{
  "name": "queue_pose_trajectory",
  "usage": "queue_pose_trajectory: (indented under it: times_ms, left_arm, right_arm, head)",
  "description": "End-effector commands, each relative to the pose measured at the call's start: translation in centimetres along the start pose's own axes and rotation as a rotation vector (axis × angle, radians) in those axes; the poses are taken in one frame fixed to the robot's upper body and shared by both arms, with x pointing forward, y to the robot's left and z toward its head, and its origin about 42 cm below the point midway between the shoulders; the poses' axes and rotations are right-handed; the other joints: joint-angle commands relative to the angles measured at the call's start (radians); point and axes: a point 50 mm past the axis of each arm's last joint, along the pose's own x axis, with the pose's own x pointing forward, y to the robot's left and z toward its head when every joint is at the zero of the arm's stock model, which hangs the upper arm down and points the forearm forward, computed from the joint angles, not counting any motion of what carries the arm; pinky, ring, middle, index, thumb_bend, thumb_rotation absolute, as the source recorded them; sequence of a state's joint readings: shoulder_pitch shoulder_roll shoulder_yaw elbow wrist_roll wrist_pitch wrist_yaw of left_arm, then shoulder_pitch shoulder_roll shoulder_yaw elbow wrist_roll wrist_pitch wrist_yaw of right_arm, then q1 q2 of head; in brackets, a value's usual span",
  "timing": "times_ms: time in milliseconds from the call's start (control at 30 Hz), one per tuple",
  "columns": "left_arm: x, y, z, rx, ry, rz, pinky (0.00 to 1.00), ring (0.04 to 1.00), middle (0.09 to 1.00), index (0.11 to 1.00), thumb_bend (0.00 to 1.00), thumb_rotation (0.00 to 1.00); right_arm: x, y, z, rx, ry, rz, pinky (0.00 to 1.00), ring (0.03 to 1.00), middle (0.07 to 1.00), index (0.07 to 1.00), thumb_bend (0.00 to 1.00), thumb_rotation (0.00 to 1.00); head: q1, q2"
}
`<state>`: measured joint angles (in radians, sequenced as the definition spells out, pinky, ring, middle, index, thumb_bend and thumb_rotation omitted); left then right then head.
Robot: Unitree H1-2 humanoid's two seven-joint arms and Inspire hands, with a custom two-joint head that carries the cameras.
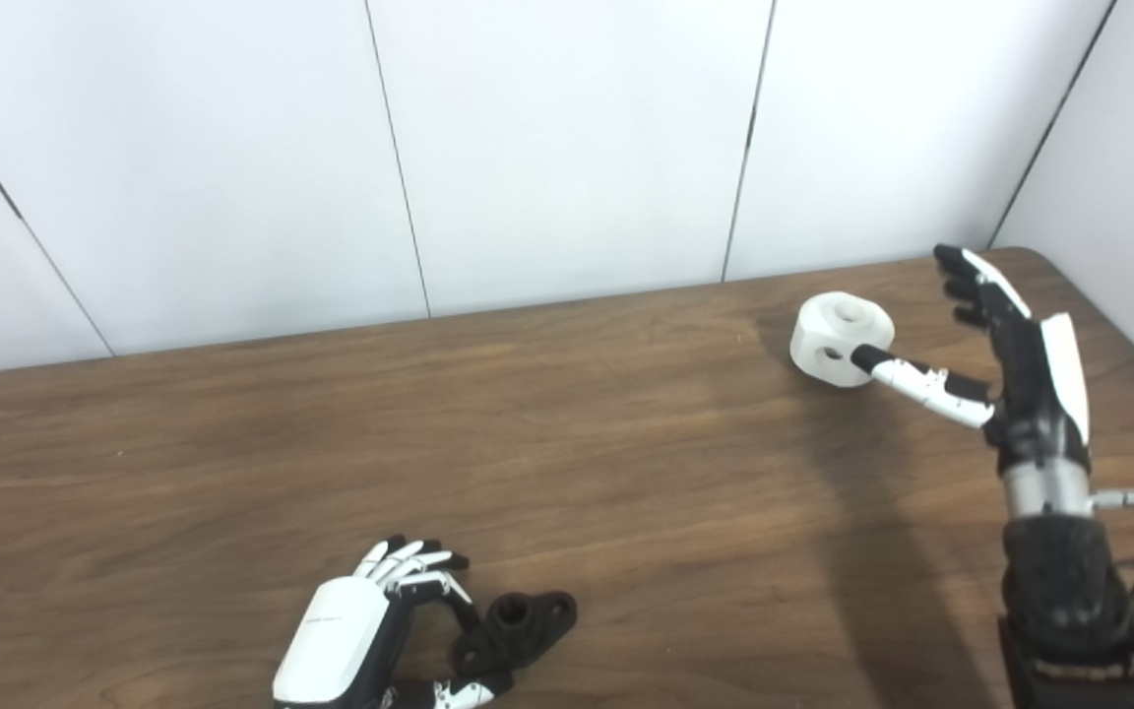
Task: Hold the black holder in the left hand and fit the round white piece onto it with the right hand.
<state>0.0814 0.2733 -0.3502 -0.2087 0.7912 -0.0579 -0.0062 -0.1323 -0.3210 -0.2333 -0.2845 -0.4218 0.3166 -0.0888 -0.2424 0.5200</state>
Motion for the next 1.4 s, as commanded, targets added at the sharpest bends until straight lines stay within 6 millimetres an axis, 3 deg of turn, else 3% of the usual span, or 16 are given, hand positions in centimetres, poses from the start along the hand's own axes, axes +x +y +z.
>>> queue_pose_trajectory:
  times_ms: [0,300,600,1100,1367]
  left_arm:
    - [-0.4,-0.2,-0.8,0.034,0.022,-0.047,0.94,0.859,0.779,0.487,0.52,0.04]
    - [-0.4,0.1,-0.9,0.037,0.022,-0.048,0.92,0.855,0.777,0.487,0.52,0.04]
    - [-0.4,0.2,-1.0,0.034,0.02,-0.051,0.92,0.856,0.779,0.487,0.52,0.04]
    - [-0.4,0.2,-1.1,0.035,0.019,-0.059,0.93,0.858,0.779,0.487,0.52,0.04]
    - [-0.5,-0.1,-1.3,0.04,0.025,-0.064,0.92,0.853,0.777,0.486,0.52,0.04]
  right_arm:
    - [1.8,-1.2,1.2,-0.065,-0.034,-0.017,0.97,0.972,0.968,0.836,0.83,0.36]
    - [6.1,-0.8,0.4,-0.297,0.042,0.079,1.0,1.0,1.0,0.842,0.99,0.35]
    - [8.9,0.1,0.0,-0.424,0.095,0.156,1.0,1.0,1.0,0.841,1.0,0.36]
    - [10.9,2.1,1.4,-0.455,0.101,0.178,1.0,1.0,1.0,0.802,1.0,0.35]
    - [11.3,2.6,1.5,-0.46,0.107,0.179,1.0,1.0,1.0,0.724,0.97,0.32]
  head:
    - [0.0,0.0]
    - [-0.005,0.008]
    - [-0.003,0.013]
    - [-0.007,0.017]
    - [-0.005,0.017]
